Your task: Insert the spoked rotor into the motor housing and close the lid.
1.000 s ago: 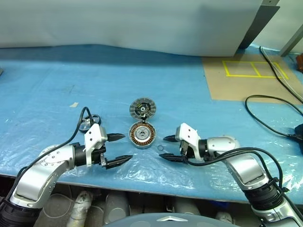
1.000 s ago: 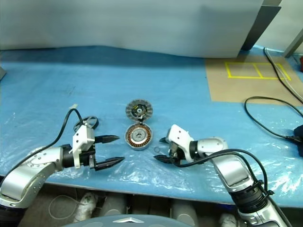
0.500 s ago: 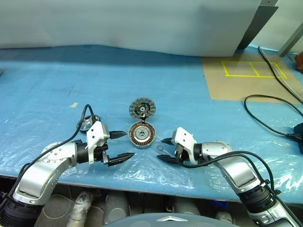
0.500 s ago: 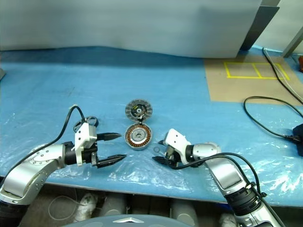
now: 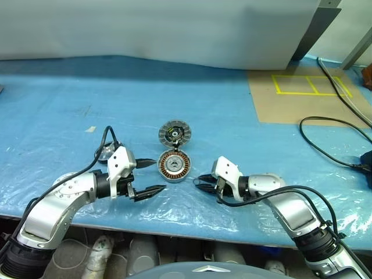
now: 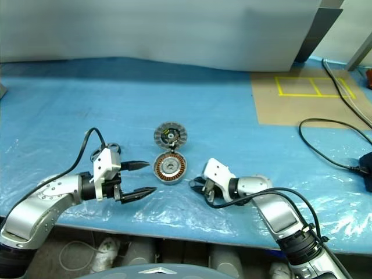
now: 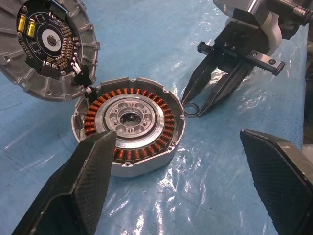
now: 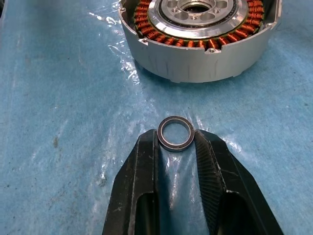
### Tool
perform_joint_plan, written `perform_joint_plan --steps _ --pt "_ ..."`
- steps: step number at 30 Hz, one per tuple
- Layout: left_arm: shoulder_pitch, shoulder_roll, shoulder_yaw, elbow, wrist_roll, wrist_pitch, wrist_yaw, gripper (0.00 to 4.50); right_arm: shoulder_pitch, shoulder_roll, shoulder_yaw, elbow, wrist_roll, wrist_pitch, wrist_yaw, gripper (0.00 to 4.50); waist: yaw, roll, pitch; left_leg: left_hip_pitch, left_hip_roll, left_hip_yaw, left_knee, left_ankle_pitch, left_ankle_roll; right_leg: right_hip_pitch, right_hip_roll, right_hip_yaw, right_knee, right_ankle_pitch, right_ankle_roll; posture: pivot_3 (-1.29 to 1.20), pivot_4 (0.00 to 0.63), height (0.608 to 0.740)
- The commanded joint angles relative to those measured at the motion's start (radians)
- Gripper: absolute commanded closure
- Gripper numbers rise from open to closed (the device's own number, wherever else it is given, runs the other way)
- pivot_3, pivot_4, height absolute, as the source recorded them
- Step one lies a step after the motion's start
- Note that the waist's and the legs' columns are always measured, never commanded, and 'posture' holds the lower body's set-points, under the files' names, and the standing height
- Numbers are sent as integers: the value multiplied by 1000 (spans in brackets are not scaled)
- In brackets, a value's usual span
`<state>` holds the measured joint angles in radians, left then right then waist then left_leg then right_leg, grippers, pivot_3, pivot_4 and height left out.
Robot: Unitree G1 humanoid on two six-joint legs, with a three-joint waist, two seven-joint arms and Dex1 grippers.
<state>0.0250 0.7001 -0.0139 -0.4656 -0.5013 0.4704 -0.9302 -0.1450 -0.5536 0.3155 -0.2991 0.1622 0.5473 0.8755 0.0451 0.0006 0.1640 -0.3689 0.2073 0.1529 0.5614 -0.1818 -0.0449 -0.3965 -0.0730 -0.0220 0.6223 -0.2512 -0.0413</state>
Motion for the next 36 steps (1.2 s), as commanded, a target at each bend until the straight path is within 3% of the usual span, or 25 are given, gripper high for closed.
perform_joint_plan --steps 1,9,21,36 --pt "8 3 5 -61 -18 6 7 236 -34 -5 -91 -108 105 96 6 3839 1 0 0 0 0 0 0 0 0 0 0 0 0 0 0 0 150 740" --pt "-37 21 16 3 -9 -13 -32 236 -144 -32 -158 -192 222 214 8 3839 2 0 0 0 0 0 0 0 0 0 0 0 0 0 0 0 150 740" --pt "-29 -1 -2 118 64 -159 -71 236 -362 107 49 131 96 21 50 3839 -1 0 0 -3 0 0 0 0 -1 -3 0 0 0 0 0 0 150 740" --pt "-27 -15 -8 35 59 -118 -23 236 -384 133 94 262 20 -80 122 3839 2 0 0 -3 0 0 1 0 0 -2 0 -1 1 0 0 0 150 740"
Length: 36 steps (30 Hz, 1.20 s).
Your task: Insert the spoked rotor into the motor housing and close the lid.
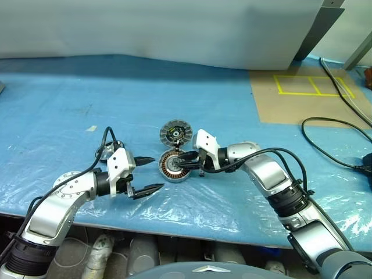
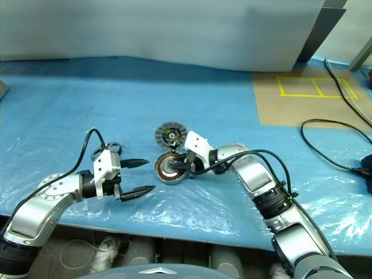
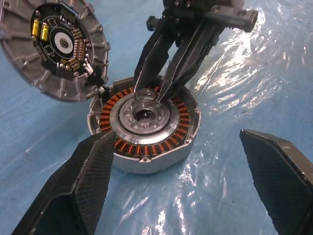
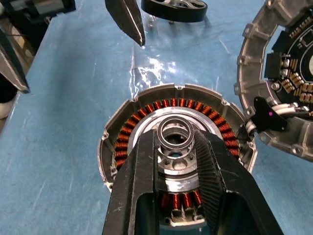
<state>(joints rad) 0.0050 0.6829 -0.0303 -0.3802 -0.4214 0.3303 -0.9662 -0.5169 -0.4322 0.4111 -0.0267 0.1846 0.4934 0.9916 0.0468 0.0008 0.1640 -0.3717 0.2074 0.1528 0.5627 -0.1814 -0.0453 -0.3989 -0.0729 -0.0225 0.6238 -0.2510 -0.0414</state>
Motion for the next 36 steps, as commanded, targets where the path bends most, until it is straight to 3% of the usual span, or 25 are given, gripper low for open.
perform_joint_plan --steps 1,15,36 --pt "-15 4 10 -59 -25 35 17 236 -12 17 -2 -7 -5 -29 5 3839 0 0 0 0 0 0 0 0 0 0 0 0 0 0 0 0 150 740" --pt "-52 14 12 -80 -41 102 22 236 -16 34 5 35 -49 -63 19 3839 -1 0 0 0 0 0 1 0 0 0 0 0 0 0 0 0 150 740" --pt "19 6 3 8 13 -27 -23 236 -25 53 16 67 -85 -87 30 3839 -1 0 0 0 0 0 1 0 0 0 0 0 0 0 0 0 150 740"
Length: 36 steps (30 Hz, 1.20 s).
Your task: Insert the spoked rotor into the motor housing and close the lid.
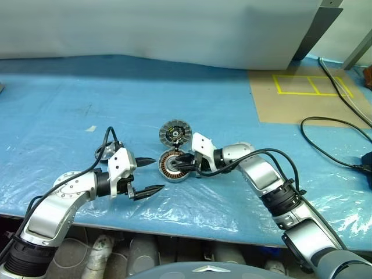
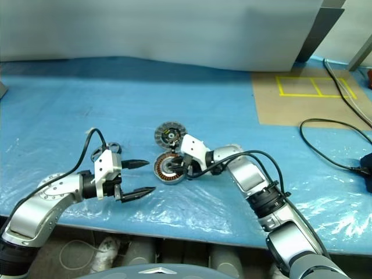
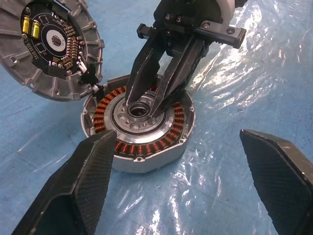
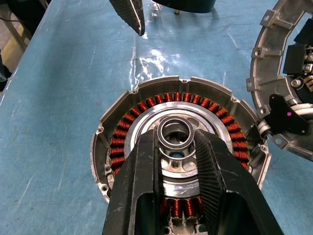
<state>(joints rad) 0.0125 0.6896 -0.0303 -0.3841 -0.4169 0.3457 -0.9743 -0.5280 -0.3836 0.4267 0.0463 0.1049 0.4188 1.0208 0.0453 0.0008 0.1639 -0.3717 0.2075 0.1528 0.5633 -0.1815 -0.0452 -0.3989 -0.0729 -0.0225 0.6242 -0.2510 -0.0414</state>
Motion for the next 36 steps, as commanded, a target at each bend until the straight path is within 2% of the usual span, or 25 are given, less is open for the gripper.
perform_joint_plan --steps 1,13,31,32,35,36 --pt "18 -2 2 26 15 -60 -20 236 -13 4 0 -4 -7 -12 1 3839 0 0 0 0 0 0 0 0 0 0 0 0 0 0 0 0 150 740" --pt "30 -15 4 147 40 -178 -69 236 -5 -9 2 -9 -16 -15 7 3839 0 0 0 1 0 0 0 0 0 1 0 0 0 0 0 0 150 740" --pt "28 -30 -8 178 53 -216 -75 236 -1 -10 -6 -7 -21 -22 -6 3839 0 0 0 1 0 0 0 0 0 1 0 0 0 0 0 0 150 740" --pt "28 -30 -8 178 54 -215 -74 236 0 -9 -5 -2 -27 -28 -13 3093 0 0 0 1 0 0 0 0 0 1 0 0 0 0 0 0 150 740" --pt "26 -29 -8 174 51 -211 -73 236 5 -11 -4 -9 -31 -18 -20 2120 0 0 0 1 0 0 0 0 0 1 0 0 0 0 0 0 150 740" --pt "25 -30 -9 173 51 -210 -73 236 7 -11 -6 -13 -29 -13 -21 2120 0 0 0 1 0 0 0 0 0 1 0 0 0 0 0 0 150 740"
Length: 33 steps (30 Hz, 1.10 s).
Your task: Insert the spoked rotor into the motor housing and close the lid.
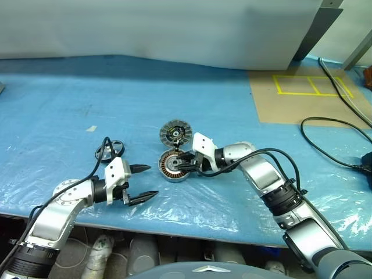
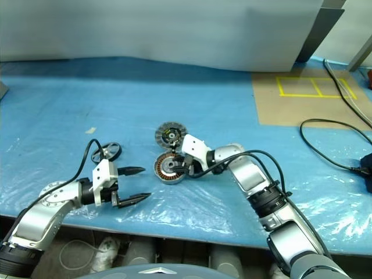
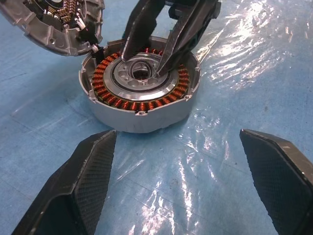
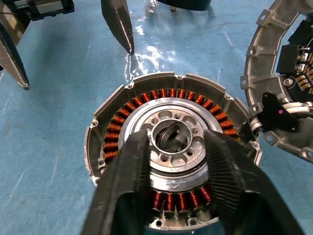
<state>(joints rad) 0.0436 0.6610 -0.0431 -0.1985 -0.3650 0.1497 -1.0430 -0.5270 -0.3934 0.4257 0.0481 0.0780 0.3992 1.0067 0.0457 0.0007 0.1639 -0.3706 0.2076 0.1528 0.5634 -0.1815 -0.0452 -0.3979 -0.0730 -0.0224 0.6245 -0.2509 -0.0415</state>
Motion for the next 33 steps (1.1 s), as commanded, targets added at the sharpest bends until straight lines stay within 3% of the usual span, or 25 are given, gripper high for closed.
perform_joint_plan --steps 1,11,14,19,33 --pt "-6 -1 4 -14 -2 -12 -4 236 9 -6 -9 -26 4 17 -2 2120 0 0 0 0 0 0 0 0 0 0 0 0 0 0 0 0 150 740" --pt "-20 -3 4 -25 -16 11 0 236 -26 17 -103 -98 134 132 18 2120 1 0 0 0 0 0 0 0 0 0 0 0 0 0 0 0 150 740" --pt "-18 -4 8 -36 -23 23 4 236 -31 31 -114 -114 163 148 21 2719 -1 0 0 0 0 0 0 0 0 0 0 0 0 0 0 0 150 740" --pt "-12 -3 12 -53 -26 34 11 236 -30 37 -69 -78 130 124 22 4380 0 0 0 0 0 0 0 0 0 0 0 0 0 0 0 0 150 740" --pt "0 -4 13 -72 -23 41 22 236 -12 27 35 49 -24 -9 -13 4446 -1 0 0 0 0 0 0 0 0 0 0 0 0 0 0 0 150 740"
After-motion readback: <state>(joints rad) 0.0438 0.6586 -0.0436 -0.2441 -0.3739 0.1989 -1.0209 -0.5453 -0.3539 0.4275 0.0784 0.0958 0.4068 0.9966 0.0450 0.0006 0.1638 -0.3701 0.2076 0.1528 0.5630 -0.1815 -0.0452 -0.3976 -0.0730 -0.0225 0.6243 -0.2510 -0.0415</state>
